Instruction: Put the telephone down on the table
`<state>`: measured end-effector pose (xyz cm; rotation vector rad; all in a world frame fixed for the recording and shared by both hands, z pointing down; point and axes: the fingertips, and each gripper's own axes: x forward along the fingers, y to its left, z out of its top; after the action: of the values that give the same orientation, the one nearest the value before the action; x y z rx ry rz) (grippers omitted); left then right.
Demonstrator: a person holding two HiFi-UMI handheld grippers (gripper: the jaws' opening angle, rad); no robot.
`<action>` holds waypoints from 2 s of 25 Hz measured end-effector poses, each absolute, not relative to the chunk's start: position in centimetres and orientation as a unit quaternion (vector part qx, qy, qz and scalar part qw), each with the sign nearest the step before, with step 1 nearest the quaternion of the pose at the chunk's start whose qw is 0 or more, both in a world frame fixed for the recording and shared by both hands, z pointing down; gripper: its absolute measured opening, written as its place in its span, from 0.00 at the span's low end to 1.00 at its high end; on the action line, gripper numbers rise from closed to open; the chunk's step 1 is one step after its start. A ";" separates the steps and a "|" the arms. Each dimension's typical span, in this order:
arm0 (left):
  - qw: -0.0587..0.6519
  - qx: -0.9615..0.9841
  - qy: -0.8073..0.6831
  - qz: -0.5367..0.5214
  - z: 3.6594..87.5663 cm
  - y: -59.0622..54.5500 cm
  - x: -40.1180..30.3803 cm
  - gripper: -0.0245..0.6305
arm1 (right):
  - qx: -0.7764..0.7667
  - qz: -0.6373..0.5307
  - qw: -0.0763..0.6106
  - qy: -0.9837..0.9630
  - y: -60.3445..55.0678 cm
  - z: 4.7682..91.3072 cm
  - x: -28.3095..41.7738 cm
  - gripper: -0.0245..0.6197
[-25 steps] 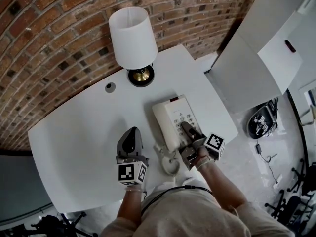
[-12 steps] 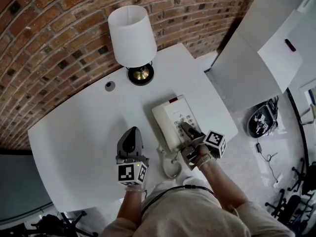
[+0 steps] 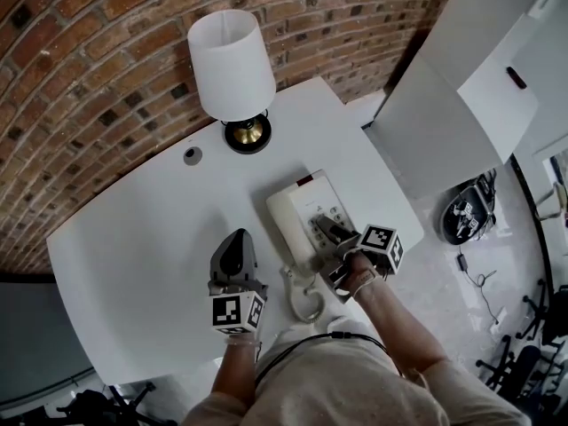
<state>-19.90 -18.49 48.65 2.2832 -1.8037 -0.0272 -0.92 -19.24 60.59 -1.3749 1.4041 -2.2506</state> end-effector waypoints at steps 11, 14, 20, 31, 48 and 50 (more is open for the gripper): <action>0.124 0.776 -0.618 -0.020 48.9 -18.4 -20.5 0.05 | -0.456 -0.764 0.018 0.456 -18.3 61.0 -0.6 0.75; 0.127 0.776 -0.617 -0.020 48.9 -18.3 -20.4 0.05 | -0.457 -0.768 0.017 0.448 -18.0 61.0 -0.3 0.75; 0.129 0.774 -0.619 -0.023 49.0 -18.2 -20.6 0.05 | -0.457 -0.772 0.018 0.442 -17.8 61.0 -0.1 0.75; 0.131 0.776 -0.617 -0.024 49.1 -18.4 -20.4 0.05 | -0.452 -0.780 0.025 0.433 -17.2 61.0 0.3 0.75; 0.129 0.777 -0.616 -0.023 49.2 -18.1 -19.8 0.05 | -0.437 -0.789 0.035 0.431 -16.6 61.1 0.7 0.75; 0.130 0.776 -0.617 -0.022 49.1 -18.0 -19.7 0.05 | -0.434 -0.790 0.035 0.432 -16.5 61.1 0.8 0.75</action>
<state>-19.68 -17.99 49.12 2.2553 -1.7929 -0.0633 0.77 -16.48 61.12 -1.3339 1.3288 -2.4273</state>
